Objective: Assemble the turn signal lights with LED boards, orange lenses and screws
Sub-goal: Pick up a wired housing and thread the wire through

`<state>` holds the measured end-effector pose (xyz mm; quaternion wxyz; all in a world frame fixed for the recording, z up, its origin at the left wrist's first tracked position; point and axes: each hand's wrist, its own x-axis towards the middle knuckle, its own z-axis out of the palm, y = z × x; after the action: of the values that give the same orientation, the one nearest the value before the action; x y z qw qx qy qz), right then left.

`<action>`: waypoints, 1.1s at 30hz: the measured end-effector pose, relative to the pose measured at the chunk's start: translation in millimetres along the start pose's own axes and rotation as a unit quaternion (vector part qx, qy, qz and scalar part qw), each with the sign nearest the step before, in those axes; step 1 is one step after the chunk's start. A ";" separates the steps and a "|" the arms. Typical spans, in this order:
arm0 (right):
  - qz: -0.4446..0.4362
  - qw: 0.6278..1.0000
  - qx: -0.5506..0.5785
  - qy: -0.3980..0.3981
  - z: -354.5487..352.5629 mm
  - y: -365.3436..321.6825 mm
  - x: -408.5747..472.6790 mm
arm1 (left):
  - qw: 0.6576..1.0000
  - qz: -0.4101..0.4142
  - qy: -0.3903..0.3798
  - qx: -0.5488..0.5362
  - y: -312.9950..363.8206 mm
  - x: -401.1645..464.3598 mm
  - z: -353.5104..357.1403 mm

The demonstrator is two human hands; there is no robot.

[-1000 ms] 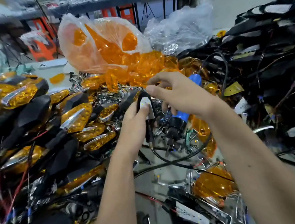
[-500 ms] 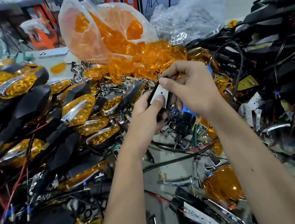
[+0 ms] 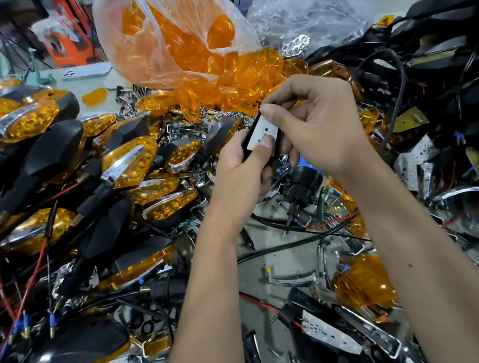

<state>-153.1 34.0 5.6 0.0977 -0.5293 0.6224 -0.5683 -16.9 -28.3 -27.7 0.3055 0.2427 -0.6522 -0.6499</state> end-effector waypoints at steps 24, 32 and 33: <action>-0.040 0.999 -0.031 0.002 0.5 -7.7 2.3 | 0.999 0.022 0.032 -0.020 -1.7 1.7 3.2; -0.027 0.999 -0.045 -0.012 -3.3 -6.6 4.5 | 1.000 0.015 -0.001 0.007 1.3 -3.0 0.2; -0.020 0.998 -0.049 -0.026 -4.4 -6.2 4.6 | 1.000 0.014 -0.012 0.012 1.5 -3.9 -1.1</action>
<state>-154.8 34.5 14.4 0.0760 -0.5600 0.6364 -0.5250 -13.3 -26.2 -26.6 0.3040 0.2293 -0.6669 -0.6406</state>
